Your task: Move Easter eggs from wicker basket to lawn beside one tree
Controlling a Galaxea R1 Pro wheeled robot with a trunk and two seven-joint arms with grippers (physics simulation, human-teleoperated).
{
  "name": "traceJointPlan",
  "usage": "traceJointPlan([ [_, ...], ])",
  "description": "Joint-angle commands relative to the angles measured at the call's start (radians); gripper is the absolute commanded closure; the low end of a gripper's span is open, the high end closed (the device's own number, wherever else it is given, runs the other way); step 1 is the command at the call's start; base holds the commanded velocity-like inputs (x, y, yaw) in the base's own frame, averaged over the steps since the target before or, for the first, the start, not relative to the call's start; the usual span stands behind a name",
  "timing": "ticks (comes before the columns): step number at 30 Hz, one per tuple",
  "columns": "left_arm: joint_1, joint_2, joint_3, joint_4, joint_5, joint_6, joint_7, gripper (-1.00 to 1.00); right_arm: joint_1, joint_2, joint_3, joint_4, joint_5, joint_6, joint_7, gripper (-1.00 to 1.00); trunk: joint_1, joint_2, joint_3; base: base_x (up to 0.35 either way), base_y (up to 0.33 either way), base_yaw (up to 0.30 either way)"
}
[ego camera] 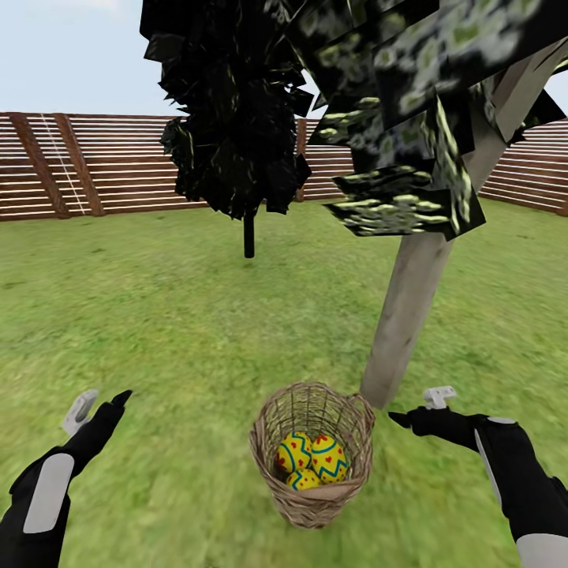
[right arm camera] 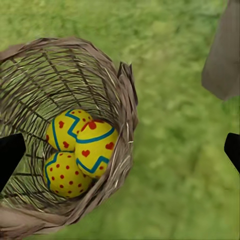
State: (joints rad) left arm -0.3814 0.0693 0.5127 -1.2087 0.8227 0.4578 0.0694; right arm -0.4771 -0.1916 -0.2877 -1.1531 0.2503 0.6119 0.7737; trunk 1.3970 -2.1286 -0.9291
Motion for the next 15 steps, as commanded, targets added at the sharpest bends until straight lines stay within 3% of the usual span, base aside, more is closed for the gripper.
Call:
traceJointPlan([
  [1,-0.001,0.000,0.001,-0.002,0.010,0.006,0.007,-1.00,0.000,0.000,-0.001,-0.009,0.010,0.001,0.012,-1.00,0.000,0.000,-0.001,0.001,-0.001,0.025],
  [4,-0.001,-0.004,0.000,-0.001,0.010,0.005,0.007,-1.00,0.004,0.001,0.002,-0.077,0.017,0.013,0.014,-1.00,0.000,0.000,-0.001,0.000,0.000,0.013],
  [8,-0.001,-0.006,0.000,0.000,0.010,0.005,0.007,-1.00,0.010,0.002,0.004,-0.192,0.031,0.116,0.011,-1.00,0.000,0.000,-0.001,0.000,0.000,0.002],
  [12,-0.001,-0.010,-0.001,0.000,0.010,0.005,0.007,-1.00,0.011,0.003,0.022,-0.222,0.102,0.175,0.011,-1.00,0.000,0.000,-0.001,0.000,0.000,0.000],
  [15,-0.001,-0.022,-0.002,0.000,0.009,0.004,0.007,-1.00,0.011,0.015,0.057,-0.225,0.119,0.222,0.009,-1.00,0.000,0.000,-0.001,0.000,0.000,0.000],
])
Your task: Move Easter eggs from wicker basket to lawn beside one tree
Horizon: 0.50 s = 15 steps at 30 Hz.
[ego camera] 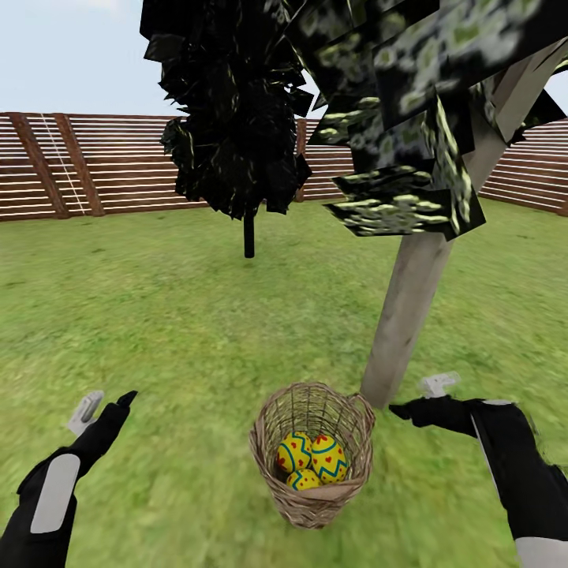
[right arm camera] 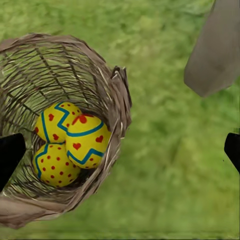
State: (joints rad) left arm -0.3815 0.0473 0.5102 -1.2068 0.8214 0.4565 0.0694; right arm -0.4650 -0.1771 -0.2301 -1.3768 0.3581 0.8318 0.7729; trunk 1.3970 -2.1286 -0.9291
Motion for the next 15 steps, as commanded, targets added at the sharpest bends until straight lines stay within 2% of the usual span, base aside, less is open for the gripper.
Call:
traceJointPlan([
  [1,-0.001,-0.002,0.001,-0.002,0.010,0.005,0.007,-1.00,-0.001,0.011,0.014,-0.001,0.015,0.021,0.008,-1.00,0.000,0.000,-0.001,0.000,0.000,0.000],
  [3,-0.001,-0.003,0.001,-0.001,0.010,0.005,0.007,-1.00,-0.001,0.034,0.056,-0.001,0.028,0.047,-0.003,-1.00,0.000,0.000,-0.001,0.000,0.000,0.000],
  [4,-0.001,-0.004,0.001,-0.001,0.010,0.005,0.007,-1.00,-0.001,0.038,0.066,-0.001,0.032,0.050,-0.007,-1.00,0.000,0.000,-0.001,0.000,0.000,0.000],
  [9,-0.001,-0.006,0.001,-0.002,0.010,0.005,0.007,-1.00,-0.001,0.083,0.186,0.000,0.080,0.062,-0.078,-1.00,0.000,0.000,-0.001,0.000,0.000,0.000],
  [15,-0.001,-0.006,0.001,-0.001,0.010,0.005,0.007,-1.00,-0.001,0.151,0.231,0.000,0.101,0.065,-0.121,-1.00,0.000,0.000,-0.001,0.000,0.000,0.000],
])
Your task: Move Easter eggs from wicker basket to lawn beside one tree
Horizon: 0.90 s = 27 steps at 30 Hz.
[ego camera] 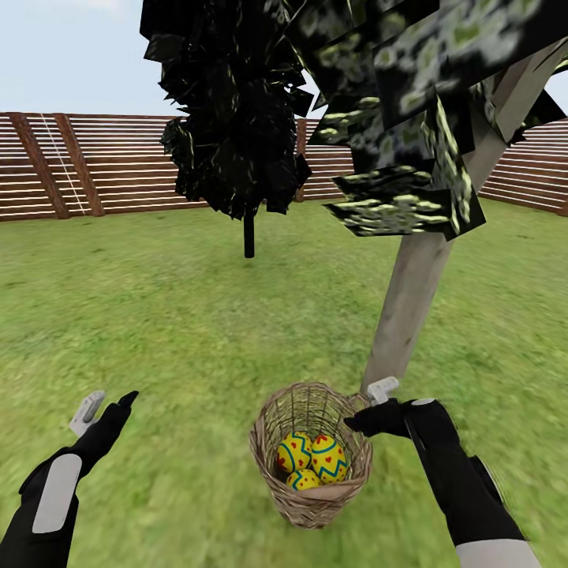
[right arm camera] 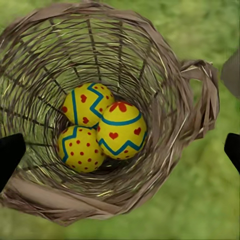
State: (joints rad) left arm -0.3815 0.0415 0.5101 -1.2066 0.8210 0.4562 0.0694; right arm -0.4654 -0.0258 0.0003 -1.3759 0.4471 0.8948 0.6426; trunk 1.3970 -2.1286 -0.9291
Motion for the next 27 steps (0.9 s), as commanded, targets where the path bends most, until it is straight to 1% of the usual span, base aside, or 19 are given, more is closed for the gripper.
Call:
traceJointPlan([
  [1,-0.001,0.000,0.001,-0.002,0.010,0.006,0.007,-1.00,-0.001,0.004,0.003,-0.001,0.016,0.002,0.008,-1.00,0.000,0.000,-0.001,0.000,0.000,0.000],
  [5,-0.001,0.000,0.001,-0.002,0.010,0.006,0.007,-1.00,-0.001,0.010,0.019,-0.001,0.020,0.003,0.006,-1.00,0.000,0.000,-0.001,0.000,0.000,0.000],
  [6,-0.001,0.000,0.000,-0.002,0.010,0.006,0.007,-1.00,-0.001,0.011,0.050,0.005,0.026,0.003,-0.004,-1.00,0.000,0.000,-0.001,0.000,0.000,0.000],
  [7,-0.001,-0.001,0.000,-0.001,0.010,0.006,0.007,-1.00,-0.001,0.011,0.093,0.018,0.030,0.003,-0.028,-1.00,0.000,0.000,-0.001,0.038,0.000,0.000],
  [8,-0.001,-0.001,-0.001,-0.001,0.009,0.006,0.007,-1.00,-0.001,0.012,0.103,0.024,0.031,0.003,-0.036,-1.00,0.000,0.000,-0.001,0.083,0.000,0.000],
  [9,-0.001,-0.001,-0.004,-0.001,0.008,0.006,0.007,-1.00,-0.001,0.013,0.123,0.046,0.033,0.002,-0.056,-1.00,0.000,0.000,-0.001,0.205,0.000,0.000],
  [11,-0.001,-0.002,-0.010,-0.001,0.008,0.006,0.007,-1.00,-0.001,0.013,0.138,0.088,0.030,0.000,-0.073,-1.00,0.000,0.000,-0.001,0.272,0.000,0.000],
  [17,-0.001,-0.002,-0.015,-0.001,0.009,0.006,0.007,-1.00,-0.001,0.013,0.146,0.116,0.032,0.001,-0.078,-1.00,0.000,0.000,-0.001,0.323,0.000,0.000],
  [19,-0.001,-0.006,-0.015,-0.001,0.007,0.006,0.007,-1.00,-0.001,0.014,0.148,0.119,0.033,0.000,-0.078,-1.00,0.000,0.000,-0.001,0.219,0.000,0.000],
  [20,-0.001,-0.013,-0.015,-0.001,0.006,0.005,0.007,-1.00,-0.001,0.015,0.148,0.120,0.033,0.000,-0.078,-1.00,0.000,0.000,-0.001,0.088,0.000,0.000],
  [22,-0.001,-0.017,-0.015,-0.001,0.005,0.004,0.007,-1.00,-0.001,0.015,0.148,0.121,0.033,0.000,-0.077,-1.00,0.000,0.000,-0.001,0.053,0.000,0.000],
  [27,-0.001,-0.020,-0.015,-0.001,0.003,0.004,0.007,-1.00,0.000,0.016,0.150,0.127,0.033,0.000,-0.073,-1.00,0.000,0.000,-0.001,0.013,0.000,0.000],
])
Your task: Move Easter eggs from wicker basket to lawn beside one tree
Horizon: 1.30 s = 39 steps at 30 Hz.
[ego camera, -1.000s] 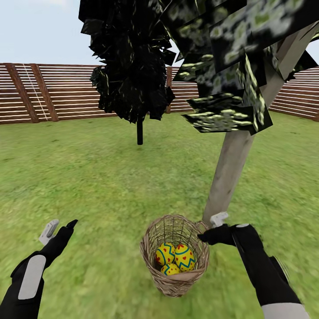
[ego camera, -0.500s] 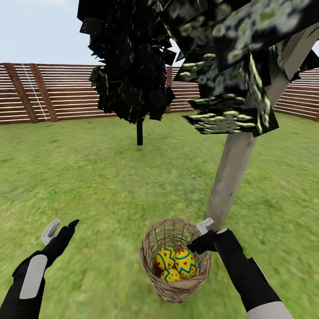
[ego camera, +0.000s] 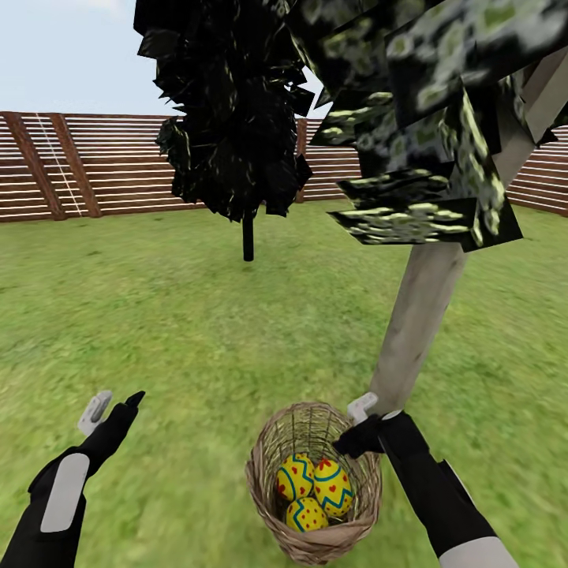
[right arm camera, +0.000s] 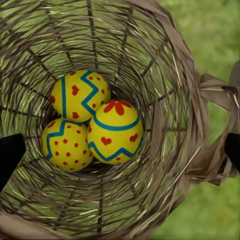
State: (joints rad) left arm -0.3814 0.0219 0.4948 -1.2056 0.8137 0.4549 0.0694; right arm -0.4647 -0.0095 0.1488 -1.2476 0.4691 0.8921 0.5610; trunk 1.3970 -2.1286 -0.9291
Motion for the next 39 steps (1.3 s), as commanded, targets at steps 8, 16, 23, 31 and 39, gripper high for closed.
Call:
traceJointPlan([
  [8,-0.001,-0.002,0.001,-0.002,0.010,0.005,0.007,-1.00,0.000,0.015,0.074,0.029,0.009,0.002,0.017,-1.00,0.000,0.000,-0.001,0.001,0.000,0.000],
  [16,-0.001,-0.002,0.001,-0.001,0.010,0.005,0.007,-1.00,0.001,0.016,0.081,0.032,0.007,-0.002,0.017,-1.00,0.000,0.000,-0.001,0.000,0.000,0.000],
  [23,0.007,-0.008,-0.038,0.013,0.008,0.011,0.001,-1.00,-0.009,0.016,0.089,0.048,-0.002,0.014,0.024,-1.00,0.000,0.000,-0.001,0.000,0.000,0.000],
  [31,0.007,0.002,-0.083,0.023,0.013,0.002,0.000,-1.00,-0.028,0.061,0.086,0.093,0.005,0.023,0.014,-1.00,0.000,0.000,-0.001,0.000,0.000,0.000],
  [39,0.007,0.003,-0.128,0.024,0.008,0.001,0.001,-1.00,-0.073,0.106,0.084,0.138,-0.011,0.024,-0.031,-1.00,0.000,0.000,-0.001,0.000,0.000,0.000],
])
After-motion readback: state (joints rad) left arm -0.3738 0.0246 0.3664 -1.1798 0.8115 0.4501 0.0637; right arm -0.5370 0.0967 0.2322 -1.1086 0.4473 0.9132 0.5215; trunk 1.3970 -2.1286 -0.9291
